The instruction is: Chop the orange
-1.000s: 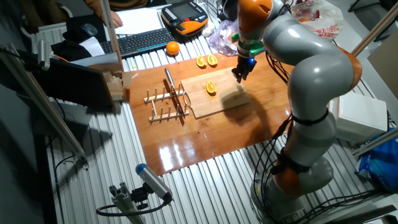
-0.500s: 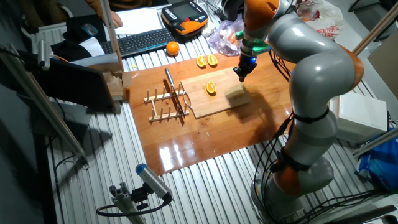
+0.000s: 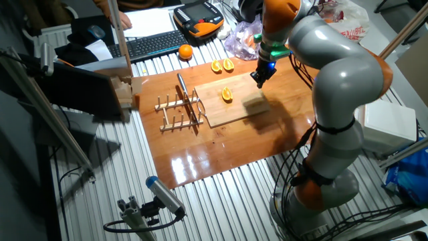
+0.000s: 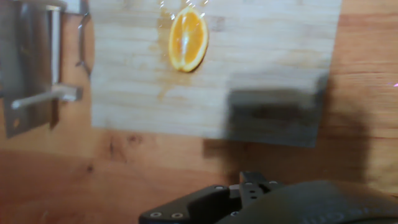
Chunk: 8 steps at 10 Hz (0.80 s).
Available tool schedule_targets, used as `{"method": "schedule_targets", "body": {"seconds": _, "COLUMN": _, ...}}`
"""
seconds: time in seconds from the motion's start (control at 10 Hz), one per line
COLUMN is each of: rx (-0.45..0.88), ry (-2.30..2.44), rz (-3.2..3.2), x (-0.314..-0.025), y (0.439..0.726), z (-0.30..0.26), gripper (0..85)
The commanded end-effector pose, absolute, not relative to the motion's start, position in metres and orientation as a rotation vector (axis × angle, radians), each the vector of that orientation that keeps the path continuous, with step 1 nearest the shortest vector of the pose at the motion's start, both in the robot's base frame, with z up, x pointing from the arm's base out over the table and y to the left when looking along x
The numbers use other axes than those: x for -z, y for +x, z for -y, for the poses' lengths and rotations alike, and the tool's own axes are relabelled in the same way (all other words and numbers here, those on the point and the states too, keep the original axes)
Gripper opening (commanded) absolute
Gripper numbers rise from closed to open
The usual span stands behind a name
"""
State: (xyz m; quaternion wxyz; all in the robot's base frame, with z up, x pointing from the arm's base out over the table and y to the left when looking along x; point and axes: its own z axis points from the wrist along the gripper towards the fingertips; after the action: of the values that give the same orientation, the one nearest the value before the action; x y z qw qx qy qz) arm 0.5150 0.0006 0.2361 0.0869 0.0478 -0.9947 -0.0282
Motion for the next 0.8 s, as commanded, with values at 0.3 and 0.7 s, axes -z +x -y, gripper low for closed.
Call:
{"method": "schedule_targets", "body": {"seconds": 0.3, "rx": 0.125, "ry": 0.063, "rz": 2.985, "x": -0.236, "y": 0.515, "z": -0.001, "gripper": 0.0}}
{"method": "schedule_targets", "body": {"seconds": 0.7, "rx": 0.155, "ry": 0.004, "rz": 2.984, "x": -0.252, "y": 0.542, "z": -0.059, "gripper": 0.0}}
